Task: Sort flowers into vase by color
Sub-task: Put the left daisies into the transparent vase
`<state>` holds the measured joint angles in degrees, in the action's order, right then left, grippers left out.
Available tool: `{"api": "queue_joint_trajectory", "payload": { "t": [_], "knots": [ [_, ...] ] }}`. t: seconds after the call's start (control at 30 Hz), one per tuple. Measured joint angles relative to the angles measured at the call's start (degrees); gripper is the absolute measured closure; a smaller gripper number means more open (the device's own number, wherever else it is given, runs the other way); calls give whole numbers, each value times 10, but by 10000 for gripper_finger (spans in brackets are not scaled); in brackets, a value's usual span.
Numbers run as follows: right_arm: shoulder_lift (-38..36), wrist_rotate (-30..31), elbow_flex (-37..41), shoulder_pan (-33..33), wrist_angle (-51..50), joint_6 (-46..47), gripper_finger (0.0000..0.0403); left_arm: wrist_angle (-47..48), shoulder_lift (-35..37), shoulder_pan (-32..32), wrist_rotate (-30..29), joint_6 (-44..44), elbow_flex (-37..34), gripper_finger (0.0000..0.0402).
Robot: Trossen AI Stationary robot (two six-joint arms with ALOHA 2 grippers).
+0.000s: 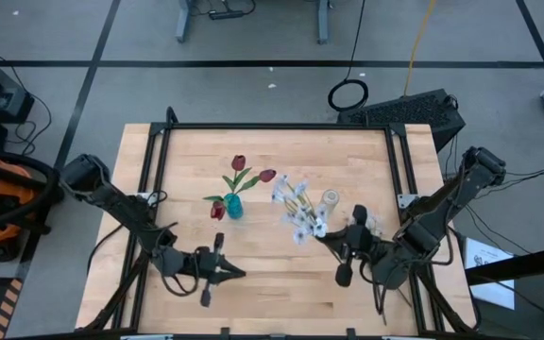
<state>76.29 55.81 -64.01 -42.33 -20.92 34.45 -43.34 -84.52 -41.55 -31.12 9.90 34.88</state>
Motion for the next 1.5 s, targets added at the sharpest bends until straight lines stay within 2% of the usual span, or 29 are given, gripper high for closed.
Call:
{"api": "queue_joint_trajectory", "payload": {
  "t": [0.17,0.43,0.53,0.63,0.9,1.1,1.27,1.5],
  "knots": [
    [0,18,0,1,83,-97,402,0,-40,25,-13,1,48,381],
    [0,8,0,3,211,-243,402,1,-93,55,-9,1,113,381],
    [1,-16,0,7,256,-288,402,0,-105,60,-6,-9,134,378],
    [9,-47,0,19,305,-315,402,1,-111,63,1,-15,152,359],
    [49,-112,0,47,417,-361,402,-5,-113,69,9,-30,175,263],
    [90,-158,0,57,533,-407,402,-35,-113,78,9,-34,175,210],
    [117,-190,1,60,594,-443,402,-49,-113,82,9,-32,175,188],
    [143,-204,1,77,652,-459,402,-58,-113,84,32,-43,175,184]
  ]
}}
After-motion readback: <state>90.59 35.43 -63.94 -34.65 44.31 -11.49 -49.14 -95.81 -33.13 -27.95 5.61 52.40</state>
